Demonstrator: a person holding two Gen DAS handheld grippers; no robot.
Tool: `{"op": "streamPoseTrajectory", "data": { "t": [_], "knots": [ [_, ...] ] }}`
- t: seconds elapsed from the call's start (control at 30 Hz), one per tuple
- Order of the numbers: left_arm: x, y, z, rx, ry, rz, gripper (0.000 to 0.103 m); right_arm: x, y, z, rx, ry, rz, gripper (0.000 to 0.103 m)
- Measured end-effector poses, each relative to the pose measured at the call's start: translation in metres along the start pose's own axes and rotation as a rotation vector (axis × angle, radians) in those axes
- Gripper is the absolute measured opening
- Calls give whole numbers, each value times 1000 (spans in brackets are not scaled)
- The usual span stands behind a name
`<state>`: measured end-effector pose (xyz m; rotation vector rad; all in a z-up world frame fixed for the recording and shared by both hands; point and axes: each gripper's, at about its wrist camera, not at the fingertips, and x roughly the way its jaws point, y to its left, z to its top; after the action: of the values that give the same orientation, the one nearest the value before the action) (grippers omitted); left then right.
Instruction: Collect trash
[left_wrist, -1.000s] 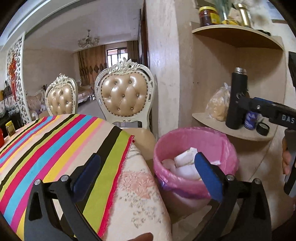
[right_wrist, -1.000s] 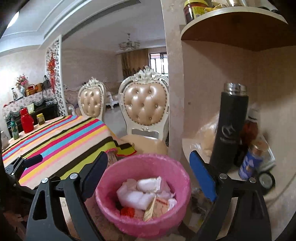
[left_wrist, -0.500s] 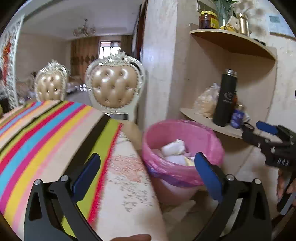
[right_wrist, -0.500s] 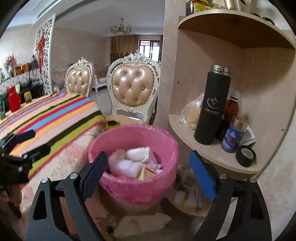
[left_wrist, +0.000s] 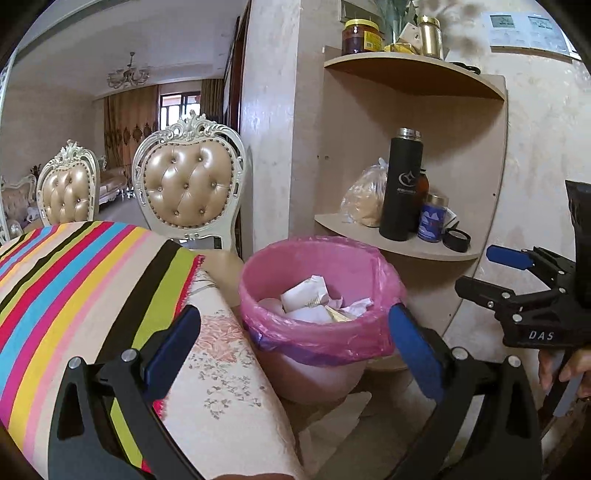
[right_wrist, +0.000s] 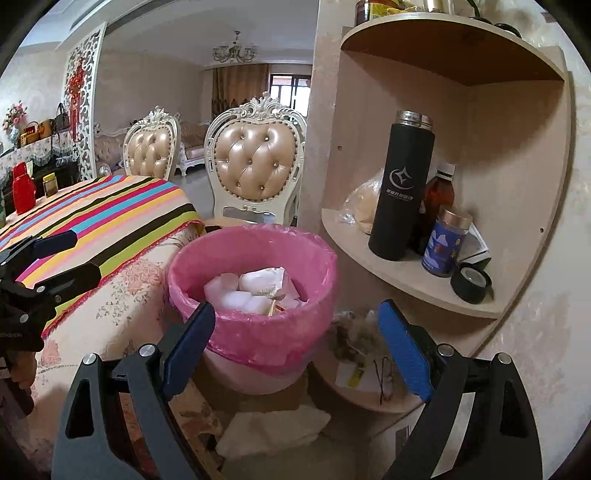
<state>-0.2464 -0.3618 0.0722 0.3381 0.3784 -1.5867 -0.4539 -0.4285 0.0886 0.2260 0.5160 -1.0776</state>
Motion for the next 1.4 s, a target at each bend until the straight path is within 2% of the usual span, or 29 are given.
{"op": "streamPoseTrajectory", "data": {
  "t": [0.43, 1.4],
  "knots": [
    [13, -1, -6, 14, 53, -6, 98, 6, -1, -6, 18, 13, 16, 85],
    [16, 2, -7, 6, 67, -13, 98, 10, 5, -8, 9, 28, 38, 85]
  ]
}}
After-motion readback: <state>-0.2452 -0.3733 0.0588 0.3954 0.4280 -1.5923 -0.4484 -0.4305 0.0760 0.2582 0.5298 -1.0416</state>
